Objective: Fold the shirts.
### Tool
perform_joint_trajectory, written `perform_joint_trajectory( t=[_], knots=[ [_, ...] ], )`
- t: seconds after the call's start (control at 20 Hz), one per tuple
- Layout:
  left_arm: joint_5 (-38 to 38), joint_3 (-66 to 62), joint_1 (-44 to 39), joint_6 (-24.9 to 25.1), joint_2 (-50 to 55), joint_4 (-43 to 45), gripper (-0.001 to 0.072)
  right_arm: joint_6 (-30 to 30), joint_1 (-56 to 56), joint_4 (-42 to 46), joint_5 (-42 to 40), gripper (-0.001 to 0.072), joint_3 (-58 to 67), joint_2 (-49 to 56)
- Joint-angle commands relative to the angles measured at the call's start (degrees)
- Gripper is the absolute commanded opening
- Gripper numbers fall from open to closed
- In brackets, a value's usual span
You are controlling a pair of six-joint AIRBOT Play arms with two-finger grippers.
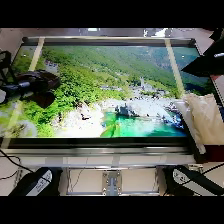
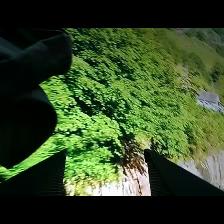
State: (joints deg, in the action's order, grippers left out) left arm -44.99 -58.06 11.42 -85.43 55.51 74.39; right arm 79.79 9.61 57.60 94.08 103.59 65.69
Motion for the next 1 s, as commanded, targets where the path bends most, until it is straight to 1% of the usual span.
perform_joint_trajectory(
  t=[0.0,0.05,0.1,0.15,0.2,0.3,0.35,0.5,0.7,0.9,0.95],
  knots=[
    [7.28,0.00,9.66,-14.25,6.38,4.57,0.0565,0.02,-0.07,0.11,-2.75,0.0013,0.02,0.79],
    [7.74,0.00,12.74,-16.00,8.83,4.11,0.0565,0.02,-0.07,0.20,-2.93,0.0014,0.02,1.51],
    [8.44,0.00,15.52,-16.20,11.63,2.75,0.0568,0.02,-0.07,0.17,-3.28,0.0014,-0.09,2.21],
    [9.70,0.00,17.75,-16.17,14.43,0.76,0.0603,0.04,-0.07,0.17,-3.82,0.0013,-0.15,3.15],
    [11.30,-0.02,19.26,-16.17,16.98,-1.33,0.0625,0.04,-0.07,0.17,-4.11,0.0013,-0.15,4.17],
    [15.50,-0.07,20.46,-16.13,21.99,-7.10,0.0625,0.33,-0.07,-0.15,-4.28,0.0014,-0.15,6.69],
    [17.35,-0.52,20.46,-15.47,24.52,-10.19,0.0625,0.72,-0.09,-0.57,-4.20,0.0013,-0.15,7.93],
    [17.79,-4.50,20.44,-10.91,31.58,-16.00,0.0625,4.20,-0.42,-1.07,-3.85,0.0013,-0.15,11.10],
    [17.86,-10.54,20.46,-10.54,38.18,-16.13,0.0625,4.11,-4.87,-0.42,-4.50,0.0013,-0.15,12.83],
    [17.99,-14.49,20.41,-10.54,42.36,-16.15,0.0621,4.02,-9.86,0.37,-10.08,0.0013,-0.13,12.90],
    [17.99,-14.62,20.41,-10.54,42.73,-16.15,0.0558,4.02,-10.62,0.55,-11.41,0.0013,-0.13,12.90]
  ],
)
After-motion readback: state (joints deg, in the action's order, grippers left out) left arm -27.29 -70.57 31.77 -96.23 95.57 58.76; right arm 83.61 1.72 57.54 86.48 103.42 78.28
